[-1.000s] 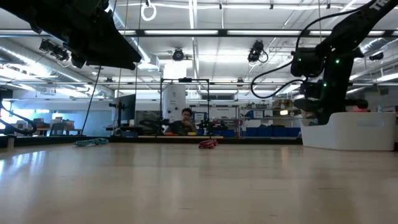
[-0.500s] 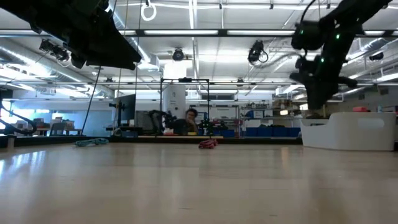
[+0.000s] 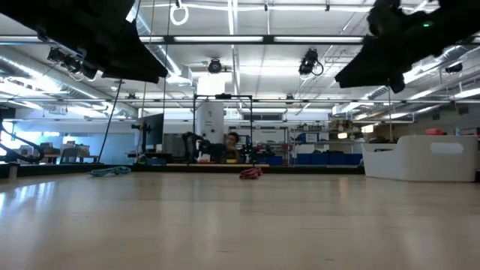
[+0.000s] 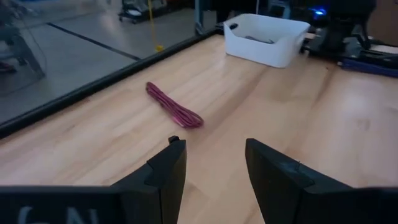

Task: Pick and place USB-C Cables
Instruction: Put the blue charger cable into the white bin

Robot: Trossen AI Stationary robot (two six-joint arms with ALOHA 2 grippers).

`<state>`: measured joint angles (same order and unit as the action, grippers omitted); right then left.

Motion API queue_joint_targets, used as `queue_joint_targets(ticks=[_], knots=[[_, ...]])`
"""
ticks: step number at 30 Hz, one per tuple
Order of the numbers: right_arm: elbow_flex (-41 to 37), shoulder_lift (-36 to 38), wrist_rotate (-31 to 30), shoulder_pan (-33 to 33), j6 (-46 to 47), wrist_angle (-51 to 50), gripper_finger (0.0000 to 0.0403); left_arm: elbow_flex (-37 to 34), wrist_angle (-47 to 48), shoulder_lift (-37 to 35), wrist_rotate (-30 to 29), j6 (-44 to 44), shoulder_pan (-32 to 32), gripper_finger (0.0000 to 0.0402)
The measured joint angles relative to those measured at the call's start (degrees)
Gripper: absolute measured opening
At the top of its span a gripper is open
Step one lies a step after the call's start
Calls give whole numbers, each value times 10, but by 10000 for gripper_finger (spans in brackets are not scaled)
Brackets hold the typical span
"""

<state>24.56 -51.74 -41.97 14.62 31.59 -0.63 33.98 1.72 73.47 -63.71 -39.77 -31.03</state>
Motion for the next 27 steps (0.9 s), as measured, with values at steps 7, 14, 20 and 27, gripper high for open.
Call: queue_joint_targets(ticks=[7,14,20,27], knots=[[-78,-148,-64,159,-117,342,102,0,12,-2,-57,-11,44,172],[-13,-307,-66,195,-140,375,102,0,59,-32,130,-33,233,172],[46,-413,-66,195,-153,375,102,0,242,-31,294,-78,430,172],[62,-476,-66,195,-136,390,102,0,350,-26,400,-51,601,212]])
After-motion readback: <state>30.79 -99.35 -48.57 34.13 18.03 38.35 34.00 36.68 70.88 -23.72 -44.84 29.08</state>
